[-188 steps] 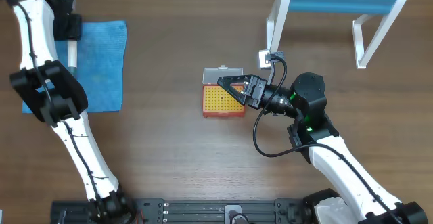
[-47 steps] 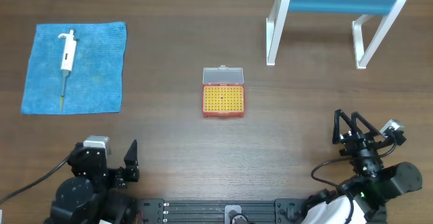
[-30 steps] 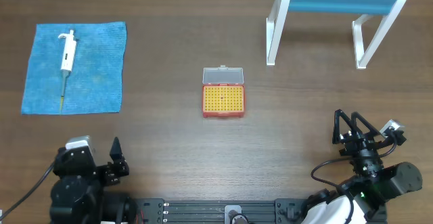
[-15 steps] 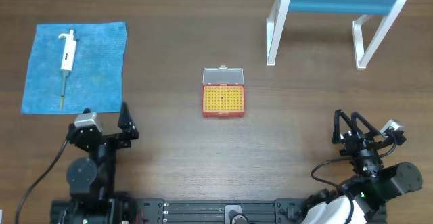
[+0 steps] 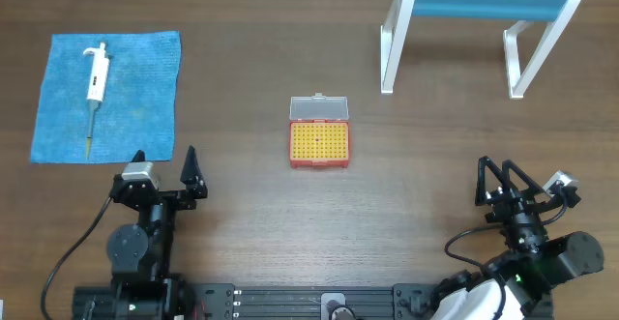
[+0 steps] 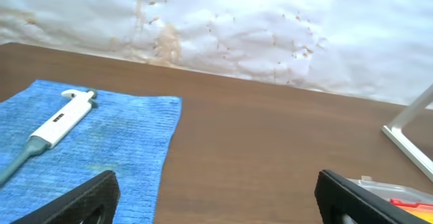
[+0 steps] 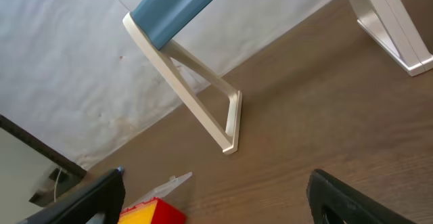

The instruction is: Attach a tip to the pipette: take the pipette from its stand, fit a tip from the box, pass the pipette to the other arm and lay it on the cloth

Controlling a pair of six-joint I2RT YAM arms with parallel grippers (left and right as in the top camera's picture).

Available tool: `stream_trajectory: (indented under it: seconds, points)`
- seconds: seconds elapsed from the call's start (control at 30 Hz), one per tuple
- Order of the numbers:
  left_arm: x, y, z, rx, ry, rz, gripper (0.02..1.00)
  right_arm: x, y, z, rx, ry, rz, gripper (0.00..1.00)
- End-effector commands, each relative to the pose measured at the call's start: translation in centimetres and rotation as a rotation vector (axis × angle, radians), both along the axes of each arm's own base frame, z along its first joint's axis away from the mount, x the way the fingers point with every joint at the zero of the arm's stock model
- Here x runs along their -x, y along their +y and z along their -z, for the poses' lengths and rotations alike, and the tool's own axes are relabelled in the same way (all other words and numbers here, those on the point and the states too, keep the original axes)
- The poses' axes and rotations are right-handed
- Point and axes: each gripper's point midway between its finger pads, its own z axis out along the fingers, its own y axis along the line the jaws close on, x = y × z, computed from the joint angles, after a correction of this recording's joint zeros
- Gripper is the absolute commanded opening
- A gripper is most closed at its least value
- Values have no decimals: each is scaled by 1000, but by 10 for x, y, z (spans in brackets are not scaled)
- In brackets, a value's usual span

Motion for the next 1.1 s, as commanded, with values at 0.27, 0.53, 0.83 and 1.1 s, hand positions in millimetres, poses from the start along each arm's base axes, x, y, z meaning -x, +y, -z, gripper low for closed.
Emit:
stream_trajectory:
  seconds: [0.27, 0.53, 0.83, 1.1]
  points:
    - [0, -4, 0, -18, -11, 28, 936, 0, -1, -1, 16, -6, 2, 869]
    - [0, -4, 0, -18, -11, 28, 936, 0, -1, -1, 16, -6, 2, 869]
    - [0, -4, 0, -18, -11, 28, 936, 0, 0, -2, 21, -9, 1, 869]
    - [0, -4, 0, -18, -11, 28, 936, -25, 37, 3, 260, 7, 29, 869]
